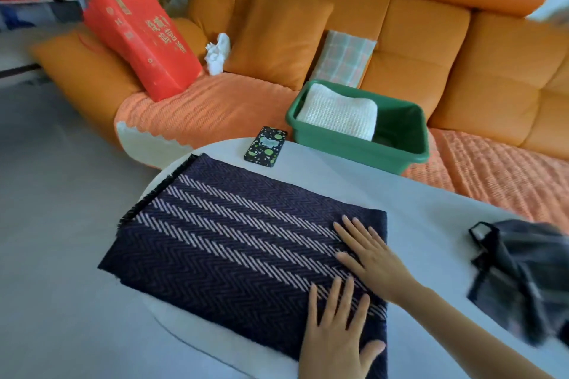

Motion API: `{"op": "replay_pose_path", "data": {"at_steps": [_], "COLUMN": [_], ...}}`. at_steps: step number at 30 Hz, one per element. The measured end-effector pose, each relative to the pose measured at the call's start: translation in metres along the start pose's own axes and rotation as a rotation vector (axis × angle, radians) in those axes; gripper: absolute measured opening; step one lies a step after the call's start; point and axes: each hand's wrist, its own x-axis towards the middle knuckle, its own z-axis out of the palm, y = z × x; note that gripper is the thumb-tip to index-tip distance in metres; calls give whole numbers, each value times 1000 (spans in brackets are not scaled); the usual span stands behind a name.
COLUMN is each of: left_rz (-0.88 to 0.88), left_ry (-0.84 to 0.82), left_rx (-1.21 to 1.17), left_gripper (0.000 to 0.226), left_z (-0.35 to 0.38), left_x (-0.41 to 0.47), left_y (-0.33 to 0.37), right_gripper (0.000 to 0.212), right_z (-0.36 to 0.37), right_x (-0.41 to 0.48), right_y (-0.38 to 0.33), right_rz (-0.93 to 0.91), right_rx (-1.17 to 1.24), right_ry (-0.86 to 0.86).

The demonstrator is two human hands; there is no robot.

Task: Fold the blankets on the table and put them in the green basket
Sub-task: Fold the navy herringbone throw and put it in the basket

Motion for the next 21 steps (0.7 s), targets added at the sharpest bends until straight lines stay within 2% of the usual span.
{"op": "replay_pose_path", "data": {"at_steps": [4, 7, 10, 12, 14, 16, 18, 21], "left_rz": [-10, -17, -75, -147, -185, -190, -186, -187], "left_ry": [62, 84, 77, 32, 64, 129, 162, 185], "left_rx": [-9, 15, 22, -26, -73, -88, -99, -133], "left_gripper": [61, 60, 71, 85, 100, 111, 113, 107], "left_z": [8, 12, 11, 9, 14, 24, 29, 30], "left_x": [-7, -8, -4, -2, -2, -5, -7, -7], "left_y": [5, 10, 33, 51, 62, 66, 65, 66], "right_gripper": [98, 103, 80, 81, 72, 53, 32, 23], "right_z": [2, -3, -8, -11, -15, -17, -20, -26], "right_x": [10, 21, 20, 14, 5, 0, -1, -1], "right_y": [29, 39, 40, 45, 49, 51, 47, 40], "right_rz": [125, 206, 361, 579, 740, 787, 796, 738], "right_rx": [86, 73, 208, 374, 408, 438, 596, 909], "right_ry": [38, 0, -18, 122, 242, 233, 199, 313]}}
